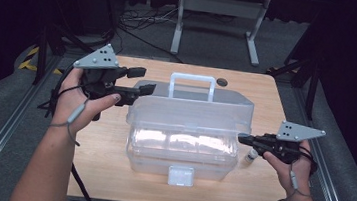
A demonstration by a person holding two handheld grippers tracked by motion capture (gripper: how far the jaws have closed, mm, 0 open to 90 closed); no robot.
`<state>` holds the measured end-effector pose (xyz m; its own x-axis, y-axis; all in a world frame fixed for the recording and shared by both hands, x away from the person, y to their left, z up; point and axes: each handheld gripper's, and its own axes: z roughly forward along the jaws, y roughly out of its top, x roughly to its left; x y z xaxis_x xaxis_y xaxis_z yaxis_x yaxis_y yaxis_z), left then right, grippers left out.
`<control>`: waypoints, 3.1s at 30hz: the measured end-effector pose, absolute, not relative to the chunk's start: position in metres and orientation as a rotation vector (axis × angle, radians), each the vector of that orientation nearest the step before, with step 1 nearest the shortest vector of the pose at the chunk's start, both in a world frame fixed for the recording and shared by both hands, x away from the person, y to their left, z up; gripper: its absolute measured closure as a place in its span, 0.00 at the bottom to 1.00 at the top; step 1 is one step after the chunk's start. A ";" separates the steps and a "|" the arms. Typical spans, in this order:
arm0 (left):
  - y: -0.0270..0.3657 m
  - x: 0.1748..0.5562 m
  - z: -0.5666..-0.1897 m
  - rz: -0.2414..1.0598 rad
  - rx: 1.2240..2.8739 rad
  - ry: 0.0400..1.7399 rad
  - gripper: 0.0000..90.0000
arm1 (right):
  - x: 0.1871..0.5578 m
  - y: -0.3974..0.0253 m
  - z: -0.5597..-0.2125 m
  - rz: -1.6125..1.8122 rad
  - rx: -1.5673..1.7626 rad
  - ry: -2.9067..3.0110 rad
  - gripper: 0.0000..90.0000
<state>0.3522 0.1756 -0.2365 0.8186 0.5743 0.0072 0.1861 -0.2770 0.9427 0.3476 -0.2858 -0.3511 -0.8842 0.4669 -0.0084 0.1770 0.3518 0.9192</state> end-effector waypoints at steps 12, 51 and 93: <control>0.211 0.323 -0.277 0.472 1.770 0.716 0.47 | 0.351 -0.283 -0.347 1.526 0.575 2.331 1.00; 0.203 0.332 -0.312 0.435 1.953 0.755 0.99 | 0.371 -0.278 -0.324 1.551 0.686 2.255 1.00; 0.175 0.377 -0.309 0.542 1.825 0.735 0.95 | 0.388 -0.277 -0.306 1.464 0.725 2.189 1.00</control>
